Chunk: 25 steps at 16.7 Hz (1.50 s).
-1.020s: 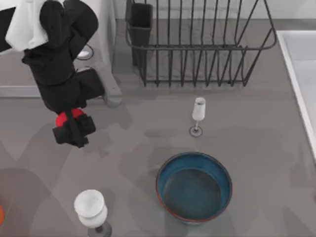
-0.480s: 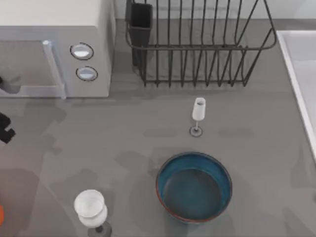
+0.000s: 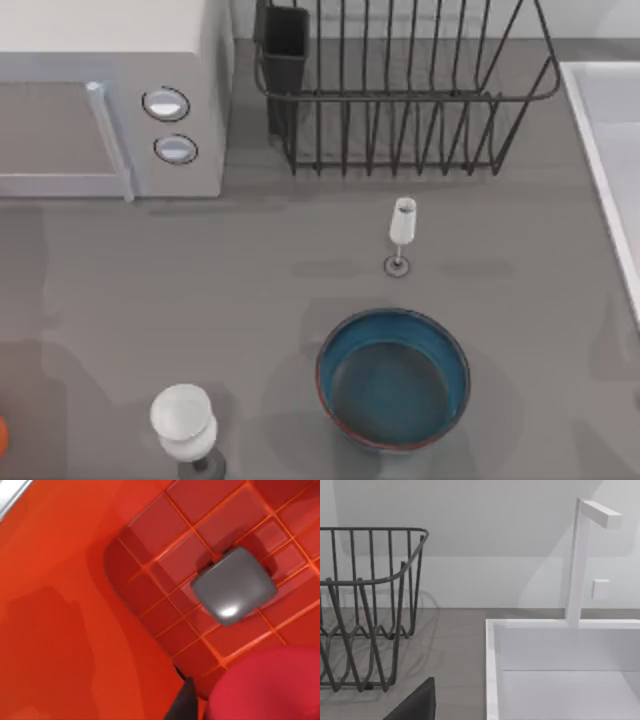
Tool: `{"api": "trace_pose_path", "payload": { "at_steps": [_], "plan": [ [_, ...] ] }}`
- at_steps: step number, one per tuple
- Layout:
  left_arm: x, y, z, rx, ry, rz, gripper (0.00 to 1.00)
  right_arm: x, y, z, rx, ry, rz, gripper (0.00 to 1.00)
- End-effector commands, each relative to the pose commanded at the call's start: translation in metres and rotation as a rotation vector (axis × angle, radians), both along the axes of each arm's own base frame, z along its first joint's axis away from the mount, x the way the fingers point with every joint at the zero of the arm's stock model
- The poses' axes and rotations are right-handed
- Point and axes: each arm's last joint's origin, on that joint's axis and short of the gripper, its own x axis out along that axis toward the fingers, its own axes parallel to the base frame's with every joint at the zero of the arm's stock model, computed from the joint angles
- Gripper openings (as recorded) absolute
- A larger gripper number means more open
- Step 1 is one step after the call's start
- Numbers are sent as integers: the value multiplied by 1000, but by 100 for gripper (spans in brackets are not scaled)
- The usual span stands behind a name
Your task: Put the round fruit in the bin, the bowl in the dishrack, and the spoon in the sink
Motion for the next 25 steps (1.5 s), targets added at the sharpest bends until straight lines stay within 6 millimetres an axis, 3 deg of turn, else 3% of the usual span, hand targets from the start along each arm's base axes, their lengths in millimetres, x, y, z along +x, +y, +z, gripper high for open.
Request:
{"api": "trace_pose_path", "payload": {
  "at_steps": [4,11,16,25],
  "plan": [
    [4,-3,0,-18,-36,-18,0,0,0,0,0,0,0,100],
    [3,15,-63,-1,-6,0,0,0,0,0,0,0,0,100],
    [3,16,-68,0,0,0,0,0,0,0,0,0,0,100],
    [3,16,-68,0,0,0,68,0,0,0,0,0,0,100]
  ]
}}
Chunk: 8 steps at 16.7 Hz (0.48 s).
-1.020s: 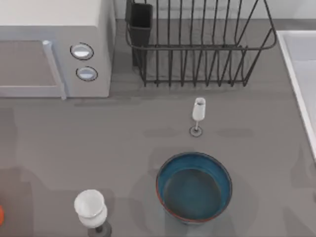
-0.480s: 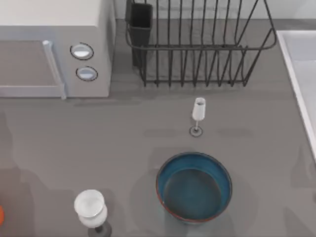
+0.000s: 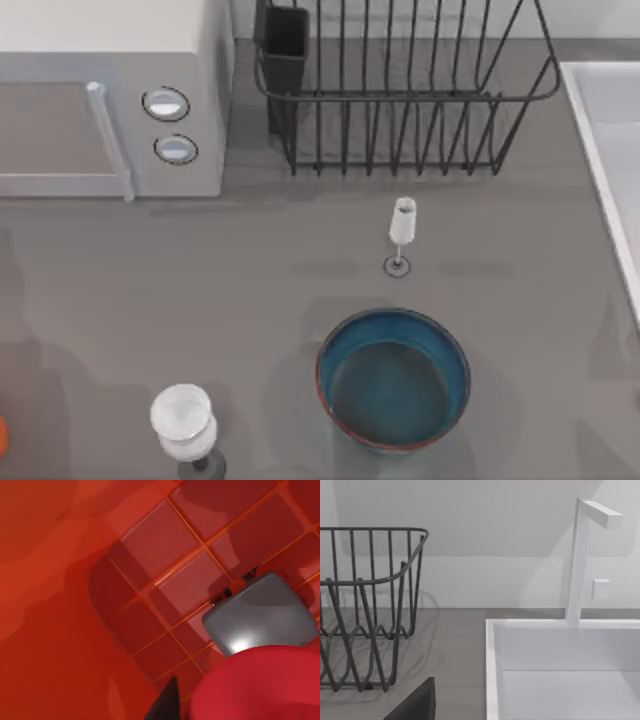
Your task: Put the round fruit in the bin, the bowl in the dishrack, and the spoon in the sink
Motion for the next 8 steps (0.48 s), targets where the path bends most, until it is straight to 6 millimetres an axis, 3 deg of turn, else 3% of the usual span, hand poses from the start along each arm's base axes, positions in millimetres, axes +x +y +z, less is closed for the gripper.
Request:
{"api": "trace_pose_path", "payload": {
  "at_steps": [4,8],
  "plan": [
    [0,0,0,0,0,0,98,0,0,0,0,0,0,100],
    [0,0,0,0,0,0,100,0,0,0,0,0,0,100]
  ]
}}
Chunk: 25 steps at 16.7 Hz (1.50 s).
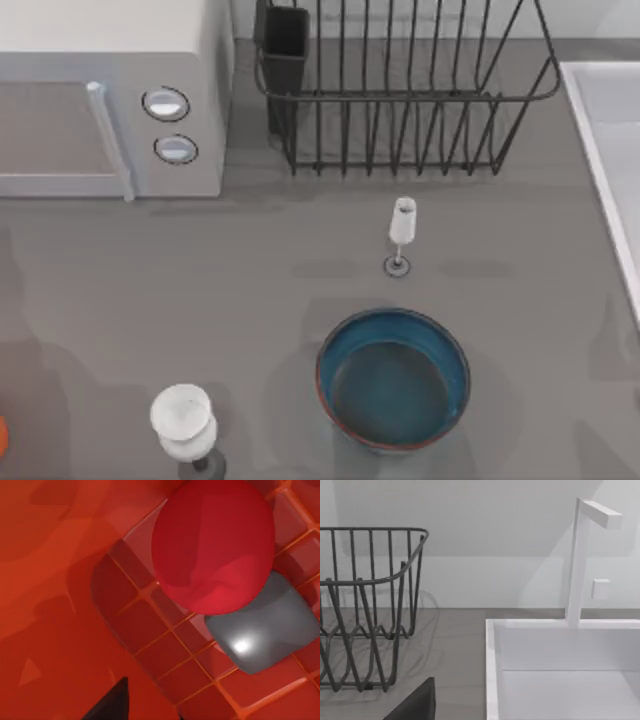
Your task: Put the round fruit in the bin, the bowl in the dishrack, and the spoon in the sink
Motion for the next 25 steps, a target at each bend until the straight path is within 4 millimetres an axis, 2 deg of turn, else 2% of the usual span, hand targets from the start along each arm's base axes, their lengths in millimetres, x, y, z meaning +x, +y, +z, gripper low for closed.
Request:
{"api": "trace_pose_path", "payload": {
  "at_steps": [4,5,8,11,15,20,22,25],
  "plan": [
    [0,0,0,0,0,0,100,0,0,0,0,0,0,100],
    [-1,0,15,-25,-57,2,100,0,0,0,0,0,0,100],
    [-5,-7,11,-40,-75,-23,100,0,0,0,0,0,0,100],
    [-21,-21,2,-43,-174,-48,100,0,0,0,0,0,0,100],
    [-45,-36,3,-3,-500,-59,100,0,0,0,0,0,0,100],
    [-72,-50,17,-18,-962,-58,100,0,0,0,0,0,0,100],
    [-85,-55,9,-41,-1158,-68,100,0,0,0,0,0,0,100],
    [-96,-62,-15,-97,-1378,-97,100,0,0,0,0,0,0,100]
  ]
}}
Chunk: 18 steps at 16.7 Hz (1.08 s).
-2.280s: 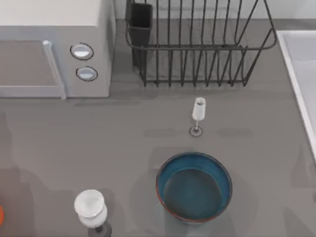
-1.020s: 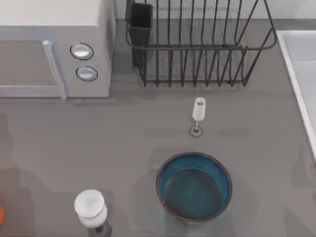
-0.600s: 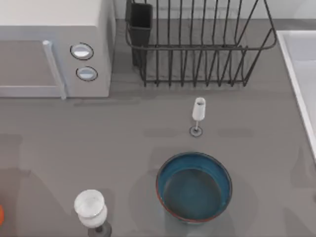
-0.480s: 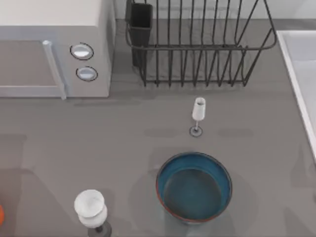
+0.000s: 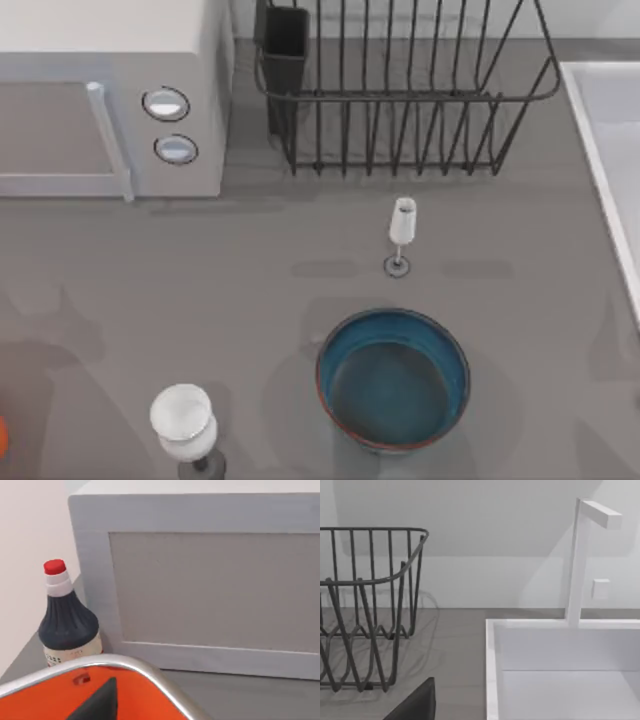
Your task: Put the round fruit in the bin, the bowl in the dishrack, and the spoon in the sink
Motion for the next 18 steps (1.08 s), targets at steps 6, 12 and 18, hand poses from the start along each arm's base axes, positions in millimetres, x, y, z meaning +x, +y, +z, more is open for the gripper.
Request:
{"api": "trace_pose_path", "payload": {
  "at_steps": [6,12,18],
  "plan": [
    [-2,-11,-24,-40,-150,-136,100,0,0,0,0,0,0,100],
    [-2,-11,-24,-40,-150,-136,100,0,2,5,16,29,17,100],
    [-2,-11,-24,-40,-150,-136,100,14,21,52,136,348,137,100]
  ]
}}
